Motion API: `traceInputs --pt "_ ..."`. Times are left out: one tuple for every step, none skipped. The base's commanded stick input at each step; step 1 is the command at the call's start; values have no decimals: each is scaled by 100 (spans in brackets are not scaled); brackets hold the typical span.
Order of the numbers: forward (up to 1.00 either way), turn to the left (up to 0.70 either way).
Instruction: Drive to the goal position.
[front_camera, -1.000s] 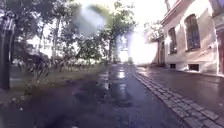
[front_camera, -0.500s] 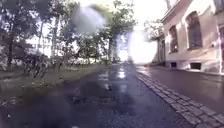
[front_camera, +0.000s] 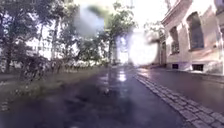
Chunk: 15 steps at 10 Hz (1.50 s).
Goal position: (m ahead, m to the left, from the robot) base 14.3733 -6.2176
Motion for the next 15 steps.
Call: traceInputs --pt "50 -50" --pt "50 -48" --pt "50 -40" --pt "50 -24" --pt "50 0" --pt "50 0" --pt "50 0" --pt "50 0" --pt "50 0" --pt "50 0" --pt "50 0" --pt "50 0" --pt "50 0" --pt "50 0" --pt "50 0"
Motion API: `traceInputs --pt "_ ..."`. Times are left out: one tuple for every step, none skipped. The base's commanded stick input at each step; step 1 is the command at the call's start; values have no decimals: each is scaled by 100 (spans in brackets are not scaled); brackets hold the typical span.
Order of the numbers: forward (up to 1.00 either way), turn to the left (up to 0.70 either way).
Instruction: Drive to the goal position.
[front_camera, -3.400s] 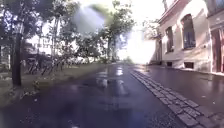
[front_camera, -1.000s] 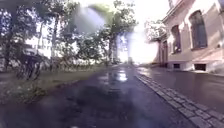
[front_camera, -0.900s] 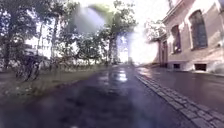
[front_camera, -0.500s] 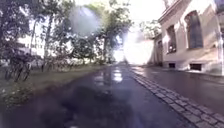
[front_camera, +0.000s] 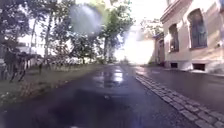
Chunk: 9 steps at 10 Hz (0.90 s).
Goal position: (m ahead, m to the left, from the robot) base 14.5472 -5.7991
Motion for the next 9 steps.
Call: traceInputs --pt "50 0" --pt "50 0" --pt "50 0" --pt "50 0" --pt "50 0" --pt "50 0" --pt "50 0" --pt "50 0" --pt "50 0"
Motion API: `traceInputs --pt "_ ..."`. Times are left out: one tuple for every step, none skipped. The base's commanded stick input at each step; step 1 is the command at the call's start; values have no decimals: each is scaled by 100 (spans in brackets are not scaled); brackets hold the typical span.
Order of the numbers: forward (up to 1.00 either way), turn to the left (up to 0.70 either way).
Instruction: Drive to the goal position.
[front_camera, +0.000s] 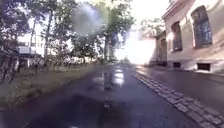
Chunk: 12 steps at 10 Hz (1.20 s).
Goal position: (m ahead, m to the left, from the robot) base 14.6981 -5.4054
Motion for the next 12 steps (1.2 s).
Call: traceInputs --pt "50 0" --pt "50 0" --pt "50 0" --pt "50 -4" --pt "50 -14" --pt "50 -50" --pt "50 -50" --pt "50 -40" --pt "50 -25" --pt "50 -9" --pt "50 0" --pt "50 0"
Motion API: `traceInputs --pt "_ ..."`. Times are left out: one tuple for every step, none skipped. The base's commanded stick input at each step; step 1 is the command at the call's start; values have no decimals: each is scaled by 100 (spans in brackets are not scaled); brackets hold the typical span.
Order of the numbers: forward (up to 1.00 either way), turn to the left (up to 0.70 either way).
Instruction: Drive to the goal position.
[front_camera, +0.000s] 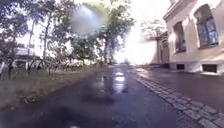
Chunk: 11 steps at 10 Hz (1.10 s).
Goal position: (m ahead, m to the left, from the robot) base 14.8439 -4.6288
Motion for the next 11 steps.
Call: traceInputs --pt "50 0" --pt "50 0" --pt "50 0" --pt "50 0" --pt "50 0" --pt "50 0" --pt "50 0" --pt "50 0" --pt "50 0" --pt "50 0" --pt "50 0"
